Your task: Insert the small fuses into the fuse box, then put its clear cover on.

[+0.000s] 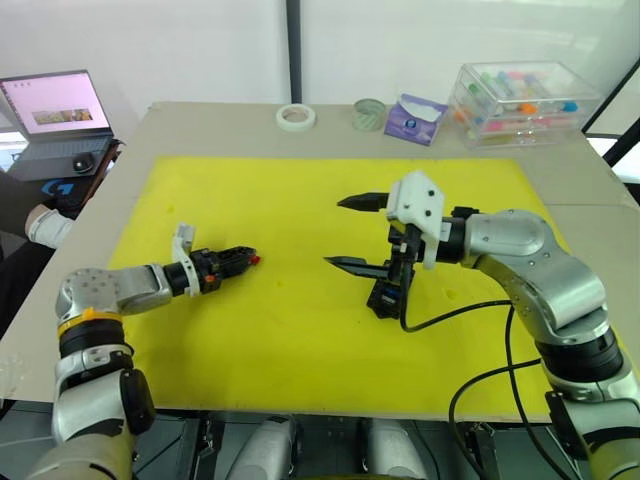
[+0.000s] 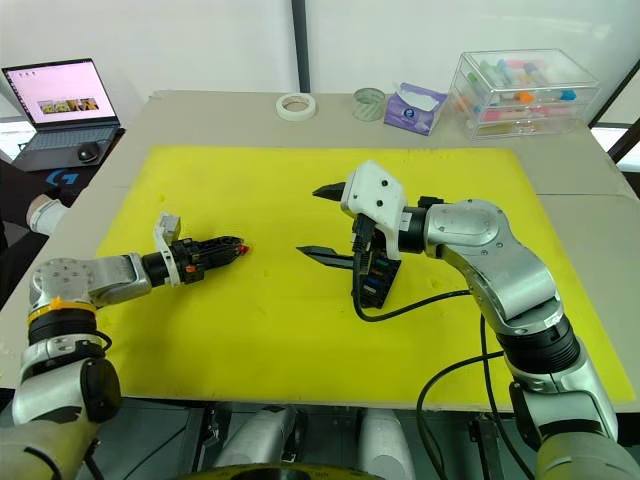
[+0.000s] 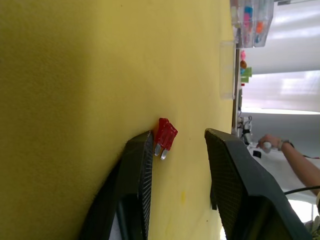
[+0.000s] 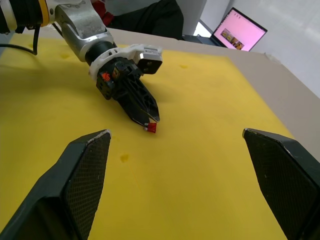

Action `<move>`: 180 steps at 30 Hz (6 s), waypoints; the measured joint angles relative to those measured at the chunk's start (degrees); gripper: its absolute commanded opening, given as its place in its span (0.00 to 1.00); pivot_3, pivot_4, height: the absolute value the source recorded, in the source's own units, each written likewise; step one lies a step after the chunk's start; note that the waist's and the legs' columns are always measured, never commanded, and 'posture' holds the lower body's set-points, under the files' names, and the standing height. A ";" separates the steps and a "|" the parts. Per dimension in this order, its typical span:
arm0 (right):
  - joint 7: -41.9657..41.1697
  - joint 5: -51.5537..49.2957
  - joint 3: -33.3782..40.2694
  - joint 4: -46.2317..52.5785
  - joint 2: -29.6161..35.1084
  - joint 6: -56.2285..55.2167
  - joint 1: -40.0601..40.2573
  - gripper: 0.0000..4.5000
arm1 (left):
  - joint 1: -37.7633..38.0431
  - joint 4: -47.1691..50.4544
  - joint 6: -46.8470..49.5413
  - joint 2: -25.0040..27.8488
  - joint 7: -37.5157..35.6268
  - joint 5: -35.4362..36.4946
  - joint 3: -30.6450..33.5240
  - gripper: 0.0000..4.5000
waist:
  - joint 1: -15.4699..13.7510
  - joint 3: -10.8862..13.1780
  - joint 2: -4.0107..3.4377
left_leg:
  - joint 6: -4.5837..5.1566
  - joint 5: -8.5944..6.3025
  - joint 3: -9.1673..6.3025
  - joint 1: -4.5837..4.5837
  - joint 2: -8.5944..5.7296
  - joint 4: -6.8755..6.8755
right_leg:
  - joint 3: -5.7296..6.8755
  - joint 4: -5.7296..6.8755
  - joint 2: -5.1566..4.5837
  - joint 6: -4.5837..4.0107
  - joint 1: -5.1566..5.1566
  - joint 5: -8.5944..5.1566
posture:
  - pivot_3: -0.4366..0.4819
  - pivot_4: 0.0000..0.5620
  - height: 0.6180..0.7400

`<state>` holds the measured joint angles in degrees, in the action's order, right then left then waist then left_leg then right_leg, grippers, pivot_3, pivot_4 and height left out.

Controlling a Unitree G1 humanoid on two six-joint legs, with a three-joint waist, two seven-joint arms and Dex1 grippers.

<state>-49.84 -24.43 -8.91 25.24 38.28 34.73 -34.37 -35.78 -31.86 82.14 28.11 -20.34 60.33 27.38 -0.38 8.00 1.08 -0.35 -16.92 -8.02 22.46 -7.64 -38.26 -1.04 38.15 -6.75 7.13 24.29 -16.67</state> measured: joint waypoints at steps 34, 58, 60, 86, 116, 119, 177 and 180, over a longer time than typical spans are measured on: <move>-0.22 -0.77 2.92 -4.24 2.24 3.84 1.89 1.00 | 3.65 12.69 1.92 0.15 -8.72 -3.21 -0.59 0.00 | 0.37 0.03 0.01 | -0.01 0.00 0.00 0.04 0.02 0.06 | -0.02 -0.04 0.00 0.00 0.04 0.00 | 0.48 0.27 1.00; 1.19 -22.56 9.59 -5.79 -3.07 24.60 -4.91 0.78 | 1.86 42.19 -33.26 4.78 -38.07 -12.96 -23.96 0.00 | 0.95 0.08 -0.05 | 0.00 0.00 0.01 0.07 0.05 0.16 | 0.00 -0.20 0.00 -0.01 0.03 0.00 | 0.48 0.27 1.00; 1.59 -22.99 9.59 -5.05 -3.07 24.62 -4.59 0.62 | 1.78 41.98 -34.09 4.77 -38.33 -13.25 -24.02 0.00 | 1.01 0.08 -0.05 | 0.00 0.00 0.01 0.07 0.06 0.16 | 0.00 -0.20 0.00 -0.01 0.03 0.00 | 0.48 0.27 1.00; 2.05 -23.20 8.07 -4.52 -3.13 24.53 -3.80 0.27 | 1.81 40.98 -36.95 4.57 -42.36 -14.62 -26.23 0.00 | 1.06 0.08 -0.05 | 0.00 0.00 0.01 0.07 0.06 0.17 | 0.00 -0.19 0.01 -0.01 0.04 0.00 | 0.48 0.27 1.00; 1.18 -25.33 7.55 -4.80 -2.97 24.87 -3.60 0.31 | 1.90 41.16 -37.94 5.00 -45.40 -14.81 -26.69 0.00 | 1.05 0.08 -0.05 | 0.00 0.00 0.01 0.07 0.06 0.17 | 0.00 -0.19 0.01 -0.01 0.04 0.00 | 0.48 0.27 1.00; 1.11 -25.39 7.56 -4.80 -2.97 24.80 -3.60 0.38 | 1.90 41.16 -37.94 4.99 -45.28 -14.81 -26.69 0.00 | 1.05 0.08 -0.05 | 0.00 0.00 0.01 0.07 0.06 0.17 | 0.00 -0.19 0.01 -0.01 0.04 0.00 | 0.48 0.27 1.00; 2.72 -14.98 5.57 0.39 20.82 26.15 -0.32 0.00 | 6.02 41.43 -56.89 4.34 -50.05 -30.33 -37.70 1.00 | 0.70 0.15 -0.09 | 0.04 -0.02 0.05 0.10 0.07 0.16 | 0.03 -0.28 -0.01 0.00 0.00 0.00 | 0.48 0.27 1.00; 2.49 -12.85 4.03 1.81 23.01 26.17 -0.17 0.00 | 5.59 38.54 -61.12 3.08 -50.51 -34.19 -40.16 1.00 | 0.71 0.15 -0.11 | 0.04 -0.02 0.07 0.09 0.07 0.16 | 0.02 -0.28 -0.01 0.00 0.01 0.00 | 0.48 0.27 1.00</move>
<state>-47.35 -37.28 -4.88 27.05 61.28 60.91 -34.54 -30.19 6.68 21.01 31.20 -70.85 26.15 -12.78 0.33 8.15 0.97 -0.31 -16.94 -7.95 22.55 -7.57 -38.10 -1.01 37.87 -6.76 7.12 24.30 -16.67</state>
